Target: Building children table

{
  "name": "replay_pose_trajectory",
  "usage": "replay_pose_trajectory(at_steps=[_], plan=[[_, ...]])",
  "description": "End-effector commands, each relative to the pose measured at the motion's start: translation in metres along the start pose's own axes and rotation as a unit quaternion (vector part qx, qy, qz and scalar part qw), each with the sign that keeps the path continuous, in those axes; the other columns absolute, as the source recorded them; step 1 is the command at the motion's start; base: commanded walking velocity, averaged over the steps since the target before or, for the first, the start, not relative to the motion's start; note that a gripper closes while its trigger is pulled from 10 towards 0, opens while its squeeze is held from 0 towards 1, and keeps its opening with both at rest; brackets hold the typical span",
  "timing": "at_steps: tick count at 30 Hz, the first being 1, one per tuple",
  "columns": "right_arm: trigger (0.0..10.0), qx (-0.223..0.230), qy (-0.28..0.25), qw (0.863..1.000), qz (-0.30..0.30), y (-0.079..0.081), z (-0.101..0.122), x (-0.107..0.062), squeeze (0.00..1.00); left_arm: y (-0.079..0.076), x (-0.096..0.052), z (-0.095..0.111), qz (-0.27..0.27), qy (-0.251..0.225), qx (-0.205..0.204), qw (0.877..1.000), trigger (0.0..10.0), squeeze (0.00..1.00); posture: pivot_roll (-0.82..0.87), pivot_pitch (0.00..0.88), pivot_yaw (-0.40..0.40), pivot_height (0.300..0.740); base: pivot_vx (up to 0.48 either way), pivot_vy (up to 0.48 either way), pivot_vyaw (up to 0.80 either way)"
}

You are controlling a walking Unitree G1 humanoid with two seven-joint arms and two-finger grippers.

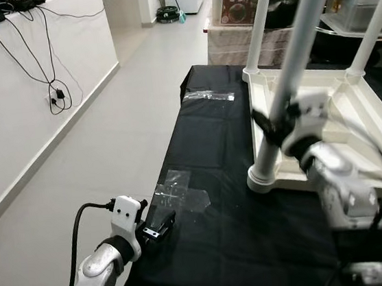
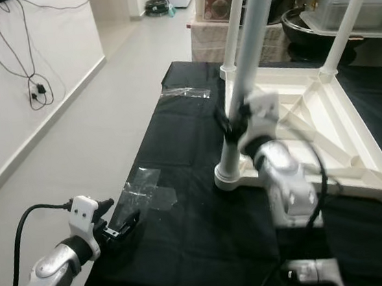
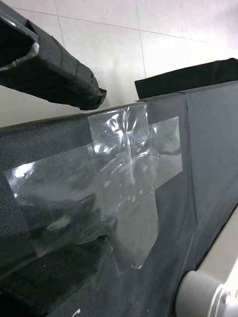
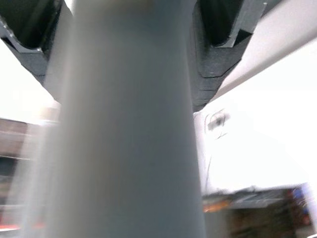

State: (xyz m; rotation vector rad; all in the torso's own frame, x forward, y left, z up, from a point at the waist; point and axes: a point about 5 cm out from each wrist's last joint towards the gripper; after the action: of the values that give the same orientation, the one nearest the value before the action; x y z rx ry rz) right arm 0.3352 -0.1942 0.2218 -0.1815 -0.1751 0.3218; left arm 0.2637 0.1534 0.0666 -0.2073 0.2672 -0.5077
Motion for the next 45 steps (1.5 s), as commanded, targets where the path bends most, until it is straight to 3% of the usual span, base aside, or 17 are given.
replay_pose_trajectory(at_steps=[1,3,4,12,16,23,24,25,26,30,31,38,39,40,41,42,45], plan=[[8.7,-0.012,-0.012,0.998,0.056,-0.003,0.003,0.002,0.0,0.001,0.0,-0.004,0.001,0.008,0.0,1.0,10.0,0.0,0.04,0.0,-0.043,0.74,0.0,0.0,0.0],[8.7,-0.024,-0.01,0.997,0.077,-0.004,0.003,0.002,0.0,0.001,0.0,-0.004,0.001,0.007,0.0,1.0,10.0,0.0,0.04,0.0,-0.043,0.74,0.0,0.0,0.0],[0.0,-0.032,0.002,0.995,0.091,-0.006,-0.002,0.003,0.0,0.002,-0.001,-0.003,0.002,0.007,0.001,1.0,10.0,0.0,0.04,0.0,-0.047,0.74,0.0,0.0,0.0],[0.0,-0.035,0.088,0.994,0.061,0.001,-0.027,0.003,0.0,0.004,-0.004,-0.003,0.007,0.007,0.003,1.0,10.0,0.0,0.06,0.0,-0.051,0.74,0.0,0.0,0.0],[0.0,-0.008,0.198,0.95,-0.242,-0.005,-0.056,-0.004,0.0,0.003,-0.005,-0.004,0.007,0.008,0.003,1.0,10.0,0.0,0.05,0.0,-0.049,0.74,0.0,0.0,0.0],[0.0,-0.003,0.227,0.93,-0.287,0.043,-0.064,-0.023,0.0,0.001,-0.002,-0.002,0.002,0.006,0.0,1.0,10.0,0.0,0.05,0.0,-0.044,0.74,0.0,0.0,0.0],[10.0,0.014,0.2,0.953,-0.226,0.061,-0.059,-0.022,0.0,0.002,-0.003,-0.003,0.002,0.008,0.002,1.0,10.0,0.0,0.04,0.0,-0.04,0.74,0.0,0.0,0.0],[10.0,0.014,0.2,0.953,-0.226,0.061,-0.059,-0.022,0.0,0.002,-0.003,-0.003,0.002,0.008,0.002,1.0,10.0,0.0,0.04,0.0,-0.04,0.74,0.0,0.0,0.0],[10.0,0.015,0.173,0.965,-0.195,0.063,-0.054,-0.02,1.0,0.003,-0.003,-0.003,0.002,0.009,0.002,1.0,10.0,0.0,0.04,0.0,-0.041,0.74,0.0,0.0,0.0],[10.0,0.008,0.143,0.977,-0.157,0.039,-0.044,-0.011,1.0,0.003,-0.003,-0.003,0.003,0.009,0.001,1.0,10.0,0.0,0.04,0.0,-0.04,0.74,0.0,0.0,0.0],[10.0,0.025,0.108,0.989,-0.097,0.017,-0.028,0.0,0.0,0.003,-0.003,-0.004,0.003,0.009,0.0,1.0,10.0,0.0,0.03,0.0,-0.04,0.74,0.0,0.0,0.0],[10.0,-0.017,0.059,0.998,0.01,-0.01,-0.007,0.005,0.0,0.001,0.0,-0.003,0.001,0.007,0.001,1.0,10.0,0.0,0.04,0.0,-0.046,0.74,0.0,0.0,0.0],[9.0,-0.027,0.059,0.998,0.024,-0.012,-0.007,0.006,0.0,0.001,0.0,-0.002,0.001,0.007,0.001,1.0,10.0,0.0,0.04,0.0,-0.051,0.74,0.0,0.0,0.0],[4.2,-0.03,0.056,0.997,0.032,-0.012,-0.006,0.006,0.0,0.002,0.0,-0.002,0.002,0.006,0.002,1.0,10.0,0.0,0.05,0.0,-0.053,0.74,0.0,0.0,0.0],[4.2,-0.03,0.056,0.997,0.032,-0.012,-0.006,0.006,0.0,0.002,0.0,-0.002,0.002,0.006,0.002,1.0,10.0,0.0,0.05,0.0,-0.053,0.74,0.0,0.0,0.0],[0.0,-0.028,0.053,0.997,0.041,-0.01,-0.006,0.006,0.0,0.003,-0.001,-0.001,0.003,0.005,0.002,1.0,10.0,0.0,0.05,0.0,-0.053,0.74,0.0,0.0,0.0],[0.0,-0.027,0.064,0.997,0.016,-0.012,-0.01,0.007,0.0,0.005,-0.003,-0.001,0.006,0.005,0.002,1.0,10.0,0.0,0.05,0.0,-0.053,0.74,0.0,0.0,0.0]])
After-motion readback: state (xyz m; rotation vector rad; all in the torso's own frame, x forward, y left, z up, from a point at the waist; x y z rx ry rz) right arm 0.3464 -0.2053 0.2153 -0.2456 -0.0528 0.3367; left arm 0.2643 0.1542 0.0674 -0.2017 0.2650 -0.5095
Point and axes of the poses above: a point about 5 cm out from each wrist's last joint towards the gripper, its own x axis pointing out of the wrist towards the gripper, its own z axis along the axis of the wrist's last joint, y = z × x, and after that the axes turned 11 degrees about -x, right-handed
